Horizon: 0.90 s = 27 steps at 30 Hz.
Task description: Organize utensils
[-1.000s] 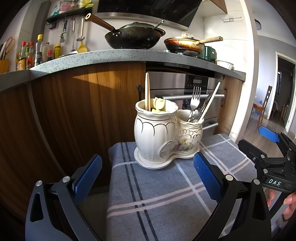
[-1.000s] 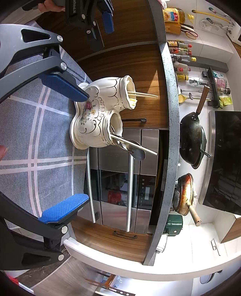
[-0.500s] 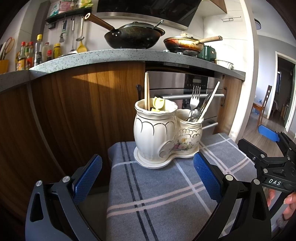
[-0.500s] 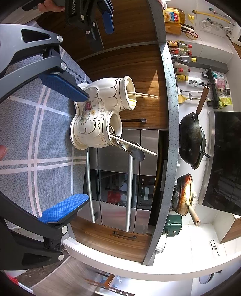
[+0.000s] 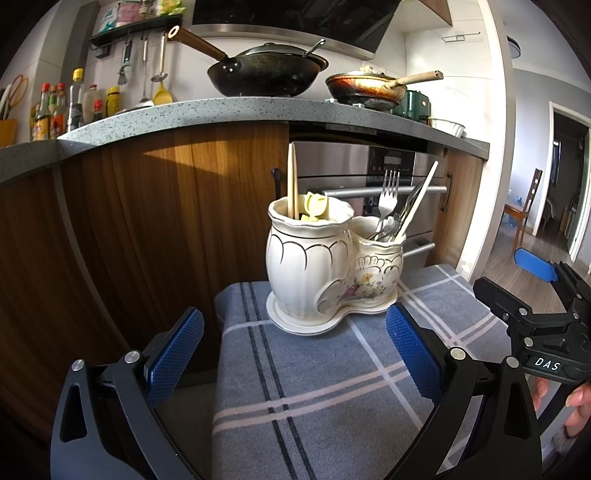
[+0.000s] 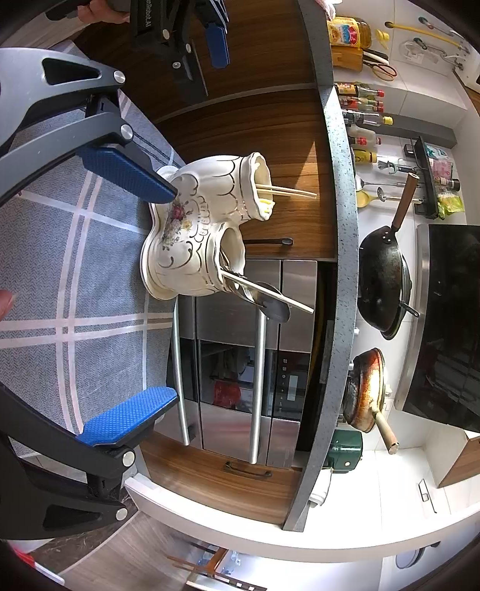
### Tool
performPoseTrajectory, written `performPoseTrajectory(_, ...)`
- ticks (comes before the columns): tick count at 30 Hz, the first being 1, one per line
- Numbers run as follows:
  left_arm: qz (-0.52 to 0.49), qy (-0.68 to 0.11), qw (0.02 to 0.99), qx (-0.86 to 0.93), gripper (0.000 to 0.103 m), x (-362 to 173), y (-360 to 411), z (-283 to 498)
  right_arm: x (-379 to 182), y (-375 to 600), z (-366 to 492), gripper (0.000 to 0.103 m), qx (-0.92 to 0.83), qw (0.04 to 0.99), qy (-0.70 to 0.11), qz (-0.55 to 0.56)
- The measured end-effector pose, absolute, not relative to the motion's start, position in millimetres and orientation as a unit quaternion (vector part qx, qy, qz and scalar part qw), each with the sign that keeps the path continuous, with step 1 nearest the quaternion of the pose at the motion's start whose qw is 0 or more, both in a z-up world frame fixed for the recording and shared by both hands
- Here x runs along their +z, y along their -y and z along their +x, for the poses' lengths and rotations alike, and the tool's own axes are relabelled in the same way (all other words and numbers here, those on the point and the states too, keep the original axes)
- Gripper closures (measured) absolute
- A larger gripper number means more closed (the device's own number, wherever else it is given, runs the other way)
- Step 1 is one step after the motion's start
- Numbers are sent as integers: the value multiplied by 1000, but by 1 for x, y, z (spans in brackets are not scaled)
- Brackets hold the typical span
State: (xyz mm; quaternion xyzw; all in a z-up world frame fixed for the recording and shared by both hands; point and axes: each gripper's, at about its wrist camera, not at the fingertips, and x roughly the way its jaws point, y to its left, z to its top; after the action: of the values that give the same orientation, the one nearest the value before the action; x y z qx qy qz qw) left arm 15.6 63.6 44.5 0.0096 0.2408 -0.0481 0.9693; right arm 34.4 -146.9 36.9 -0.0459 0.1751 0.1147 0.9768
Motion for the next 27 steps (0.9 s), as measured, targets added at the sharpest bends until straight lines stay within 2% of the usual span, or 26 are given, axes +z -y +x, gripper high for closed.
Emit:
performPoseTrajectory(22,25,-230,972,-52,5,42,-58,15,34,146,36,5,115,977,-175,-49)
performPoseTrajectory(27,25,-255,965,-55,5,33,-57,25,35,147,38,5,111,978,-172,-48)
